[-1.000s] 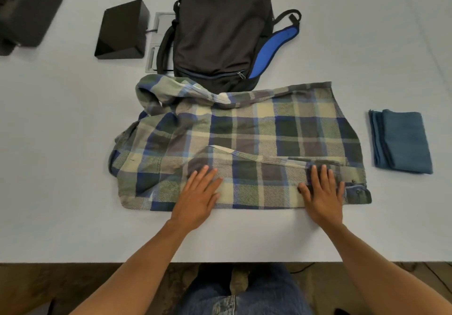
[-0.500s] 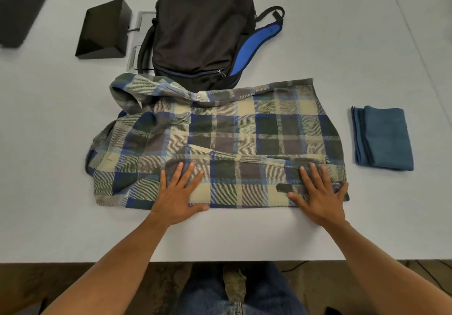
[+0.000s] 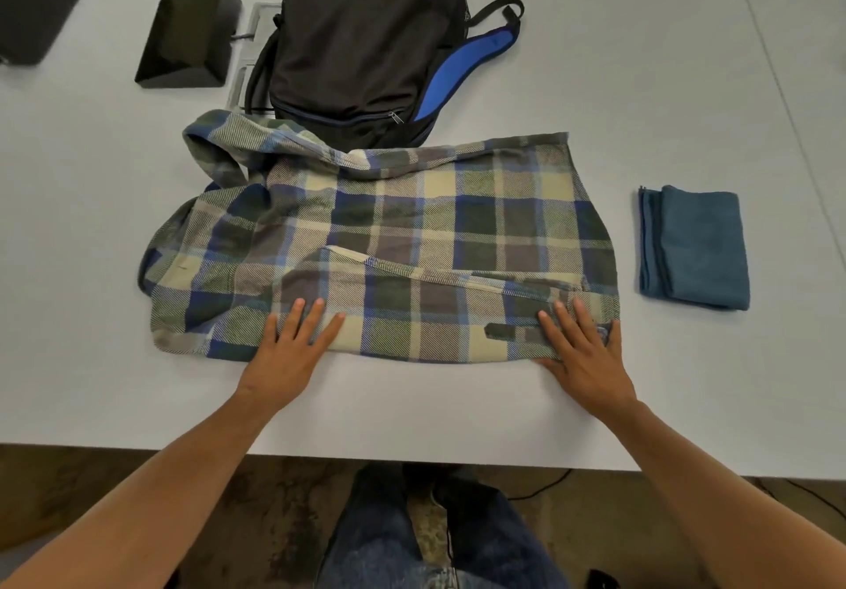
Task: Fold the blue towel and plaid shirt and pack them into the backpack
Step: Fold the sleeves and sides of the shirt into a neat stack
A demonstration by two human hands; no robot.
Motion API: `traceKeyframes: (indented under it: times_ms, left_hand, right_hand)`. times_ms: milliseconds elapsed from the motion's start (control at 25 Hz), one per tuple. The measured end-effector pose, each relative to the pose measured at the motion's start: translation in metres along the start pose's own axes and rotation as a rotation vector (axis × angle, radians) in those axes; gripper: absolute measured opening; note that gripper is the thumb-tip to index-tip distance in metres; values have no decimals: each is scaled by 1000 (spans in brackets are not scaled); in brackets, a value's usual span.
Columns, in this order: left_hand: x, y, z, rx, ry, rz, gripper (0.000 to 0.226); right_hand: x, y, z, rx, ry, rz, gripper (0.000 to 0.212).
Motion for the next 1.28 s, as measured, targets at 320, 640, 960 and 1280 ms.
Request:
traceKeyframes:
  times_ms: [320,640,960,1280]
  left_hand:
    - [-2,6,-1,62,5,21,94]
    - [-9,-29,-9,-24,20,-51,111]
    - [-13,-66,-26,-62,15,1,113]
    - [-7,-78,-26,-73,-91,-9,77]
  right_hand:
    - [1,0,-2,53,-65,-78,99]
    - [-10,-39,12,15,-91,-114,95]
    - [-22,-84,24,-20,-141,-141,76]
    - [-7,-91,35,-48,-17,-59,76]
Point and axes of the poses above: each hand's wrist, its own y-axis towards the middle knuckle, its own x-axis out of the back of the hand, z = x × y, the point moved 4 cm from there along y, towards the middle knuckle, and after that the axes turned 2 degrees about x, right-handed, at the moved point
